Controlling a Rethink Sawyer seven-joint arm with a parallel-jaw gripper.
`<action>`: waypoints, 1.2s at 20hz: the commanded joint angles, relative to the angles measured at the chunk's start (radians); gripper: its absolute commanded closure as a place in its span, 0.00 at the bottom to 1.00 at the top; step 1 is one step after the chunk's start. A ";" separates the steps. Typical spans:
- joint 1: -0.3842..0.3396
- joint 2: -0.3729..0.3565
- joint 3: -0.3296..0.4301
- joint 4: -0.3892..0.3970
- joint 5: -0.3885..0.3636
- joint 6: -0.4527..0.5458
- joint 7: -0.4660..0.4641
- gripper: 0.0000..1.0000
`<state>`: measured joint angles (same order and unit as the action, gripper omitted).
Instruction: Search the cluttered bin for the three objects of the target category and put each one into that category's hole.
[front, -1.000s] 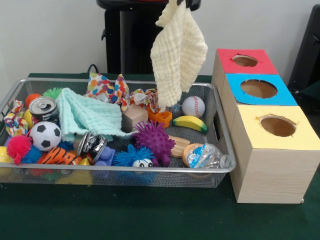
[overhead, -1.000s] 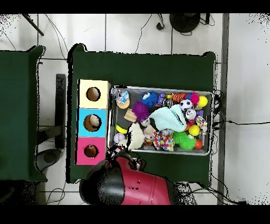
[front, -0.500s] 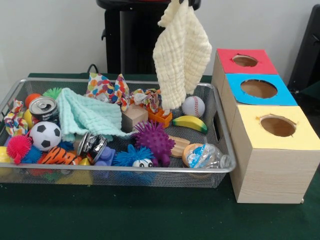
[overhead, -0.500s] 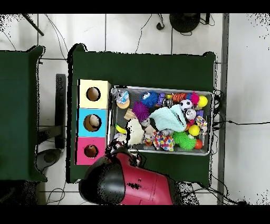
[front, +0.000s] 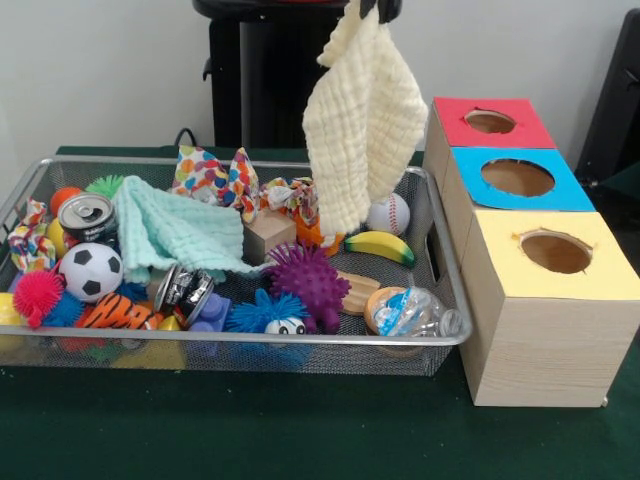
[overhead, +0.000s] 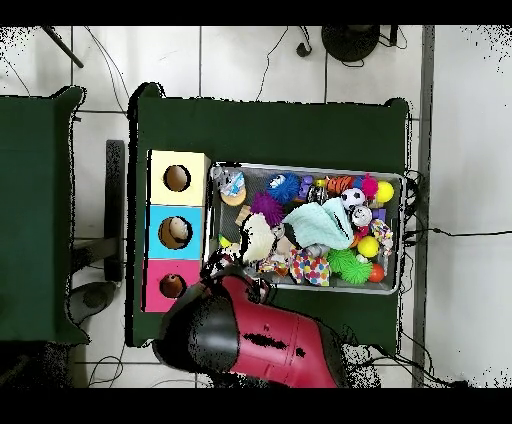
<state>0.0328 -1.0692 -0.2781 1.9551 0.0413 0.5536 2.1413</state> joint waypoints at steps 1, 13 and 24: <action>-0.044 0.061 0.140 -0.055 0.029 -0.106 0.064 1.00; 0.015 0.168 0.137 -0.163 0.029 -0.112 0.132 1.00; 0.011 0.199 0.147 -0.162 0.031 -0.159 0.116 0.00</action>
<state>0.0552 -0.9079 -0.2361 1.8220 0.0430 0.4494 2.1413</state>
